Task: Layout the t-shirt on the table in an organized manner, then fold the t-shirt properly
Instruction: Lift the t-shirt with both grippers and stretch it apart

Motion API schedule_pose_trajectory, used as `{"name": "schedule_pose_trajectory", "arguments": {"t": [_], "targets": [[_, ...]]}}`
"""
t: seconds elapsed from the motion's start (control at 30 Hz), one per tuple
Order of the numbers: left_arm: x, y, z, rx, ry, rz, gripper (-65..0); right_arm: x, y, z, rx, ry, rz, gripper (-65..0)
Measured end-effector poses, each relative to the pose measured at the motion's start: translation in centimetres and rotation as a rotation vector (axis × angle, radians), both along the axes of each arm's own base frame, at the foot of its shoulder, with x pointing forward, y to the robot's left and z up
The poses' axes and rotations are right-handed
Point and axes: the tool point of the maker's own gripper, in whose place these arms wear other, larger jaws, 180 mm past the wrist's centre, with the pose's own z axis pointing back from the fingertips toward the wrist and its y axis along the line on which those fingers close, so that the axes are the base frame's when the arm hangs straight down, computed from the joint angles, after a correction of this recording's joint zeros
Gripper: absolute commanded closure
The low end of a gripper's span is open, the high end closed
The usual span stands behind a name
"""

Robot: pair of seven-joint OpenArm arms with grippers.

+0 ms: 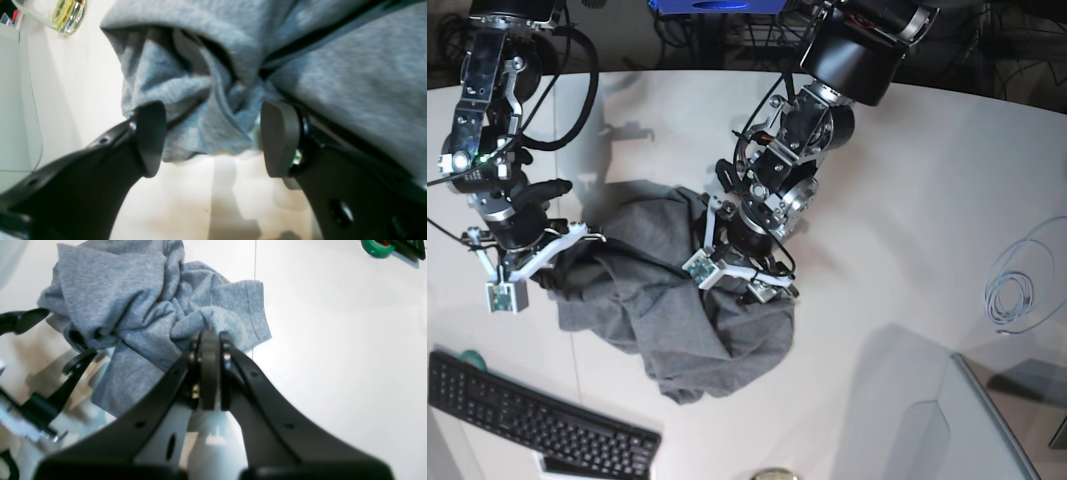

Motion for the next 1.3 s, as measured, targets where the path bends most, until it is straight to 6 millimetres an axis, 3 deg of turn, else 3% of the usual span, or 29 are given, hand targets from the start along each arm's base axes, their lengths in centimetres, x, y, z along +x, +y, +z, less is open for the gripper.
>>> {"name": "schedule_pose_trajectory", "arguments": {"t": [0.13, 0.17, 0.2, 0.3, 0.33, 0.4, 0.5, 0.67, 0.83, 0.9, 1.0, 1.07, 1.3], "targets": [[0.8, 0.4, -0.9, 0.019, 0.025, 0.009, -40.6, 0.0, 0.0, 0.0, 0.000, 0.000, 0.000, 0.0], [0.8, 0.5, -1.2, 0.025, 0.032, 0.011, -37.5, 0.0, 0.0, 0.0, 0.000, 0.000, 0.000, 0.0], [0.8, 0.7, -1.3, 0.027, 0.035, 0.011, -31.3, 0.0, 0.0, 0.0, 0.000, 0.000, 0.000, 0.0], [0.9, 0.6, -1.0, 0.024, 0.029, 0.013, -3.8, 0.0, 0.0, 0.0, 0.000, 0.000, 0.000, 0.0], [1.1, 0.5, -0.6, 0.017, 0.021, 0.015, 0.0, 0.0, 0.0, 0.0, 0.000, -0.001, 0.000, 0.0], [1.4, 0.5, 0.0, 0.013, 0.004, 0.013, 0.0, 0.0, 0.0, 0.0, 0.000, 0.000, 0.000, 0.0], [2.1, 2.9, 0.4, -0.004, 0.006, 0.072, 0.0, 0.0, 0.0, -0.6, 0.008, 0.010, -0.002, 0.0], [2.4, 10.2, 2.6, -0.032, 0.059, 0.216, 0.0, -0.2, -0.2, -3.0, 0.017, 0.079, -0.008, 0.0], [5.1, 15.8, 7.4, -0.050, -0.035, 0.370, 0.0, -0.3, 0.1, -3.1, 0.023, 0.084, -0.004, 0.0], [5.3, 18.5, 8.3, -0.032, -0.044, 0.431, 0.0, -0.4, 0.3, -3.2, 0.027, 0.086, 0.000, 0.0], [3.4, 24.7, 7.1, 0.075, 0.034, 0.557, 0.0, -1.4, 0.0, -4.1, 0.024, 0.114, -0.004, 0.0], [1.1, 27.7, 5.5, 0.145, 0.098, 0.606, 0.0, -2.1, 0.1, -4.6, 0.033, 0.130, -0.003, 0.0], [-5.4, 30.0, 0.8, 0.242, 0.269, 0.613, 0.0, -4.4, -0.3, -6.3, 0.031, 0.194, -0.031, 0.0]]}}
